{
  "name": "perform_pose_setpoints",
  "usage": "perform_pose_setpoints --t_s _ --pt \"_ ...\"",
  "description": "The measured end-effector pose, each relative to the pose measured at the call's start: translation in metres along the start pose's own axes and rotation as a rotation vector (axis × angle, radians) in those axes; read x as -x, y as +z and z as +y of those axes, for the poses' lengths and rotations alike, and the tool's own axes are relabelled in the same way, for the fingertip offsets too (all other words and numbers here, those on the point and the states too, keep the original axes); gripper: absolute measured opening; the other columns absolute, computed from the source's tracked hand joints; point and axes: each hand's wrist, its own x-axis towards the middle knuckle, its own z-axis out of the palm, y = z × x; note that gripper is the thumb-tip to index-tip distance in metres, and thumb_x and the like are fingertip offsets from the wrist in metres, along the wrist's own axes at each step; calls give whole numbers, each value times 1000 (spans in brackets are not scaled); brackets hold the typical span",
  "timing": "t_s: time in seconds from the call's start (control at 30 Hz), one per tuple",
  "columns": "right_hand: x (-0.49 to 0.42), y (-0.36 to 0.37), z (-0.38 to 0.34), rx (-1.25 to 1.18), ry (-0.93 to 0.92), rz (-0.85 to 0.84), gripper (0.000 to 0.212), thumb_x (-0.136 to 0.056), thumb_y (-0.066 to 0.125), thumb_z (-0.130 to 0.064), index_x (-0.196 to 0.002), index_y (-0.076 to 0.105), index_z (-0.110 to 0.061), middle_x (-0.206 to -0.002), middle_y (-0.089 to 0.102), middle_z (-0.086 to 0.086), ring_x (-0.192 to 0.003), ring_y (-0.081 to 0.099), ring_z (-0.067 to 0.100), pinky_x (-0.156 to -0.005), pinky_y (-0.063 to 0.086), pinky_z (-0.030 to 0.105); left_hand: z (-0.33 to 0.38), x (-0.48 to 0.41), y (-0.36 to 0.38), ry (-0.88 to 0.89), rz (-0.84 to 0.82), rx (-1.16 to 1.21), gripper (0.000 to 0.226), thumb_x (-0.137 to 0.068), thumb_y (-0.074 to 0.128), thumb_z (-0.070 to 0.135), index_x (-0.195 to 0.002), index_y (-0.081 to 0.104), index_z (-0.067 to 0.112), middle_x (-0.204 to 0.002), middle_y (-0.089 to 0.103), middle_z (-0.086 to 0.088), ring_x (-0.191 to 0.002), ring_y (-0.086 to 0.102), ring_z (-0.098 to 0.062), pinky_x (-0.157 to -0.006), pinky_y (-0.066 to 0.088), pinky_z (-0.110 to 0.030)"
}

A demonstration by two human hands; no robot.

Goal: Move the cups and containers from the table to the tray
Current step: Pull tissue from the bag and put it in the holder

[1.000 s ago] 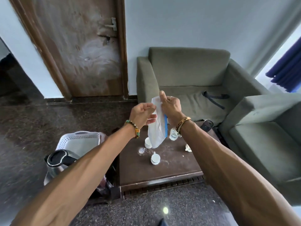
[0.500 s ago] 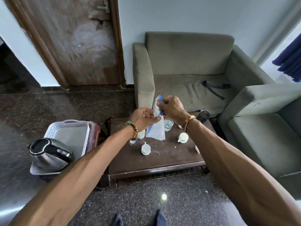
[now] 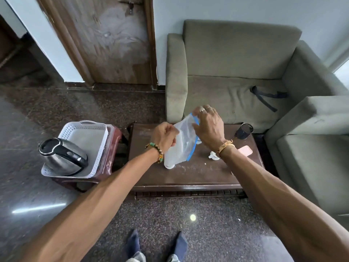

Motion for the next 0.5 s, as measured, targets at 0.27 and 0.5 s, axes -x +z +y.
perform_pose_setpoints --t_s 0.27,0.5 --pt "28 30 -12 14 -139 -443 28 -82 56 2 -99 76 -10 -98 73 10 -90 65 35 -73 48 36 4 9 19 52 143 77 13 -86 63 10 -76 56 14 -68 65 -9 -63 66 -29 -58 52 -35" --pt "28 45 -5 -465 362 -482 12 -83 60 -1 -84 67 8 -86 70 20 -79 60 33 -73 51 40 0 30 20 206 41 18 20 -77 67 25 -79 61 6 -68 65 -11 -64 63 -30 -64 54 -45"
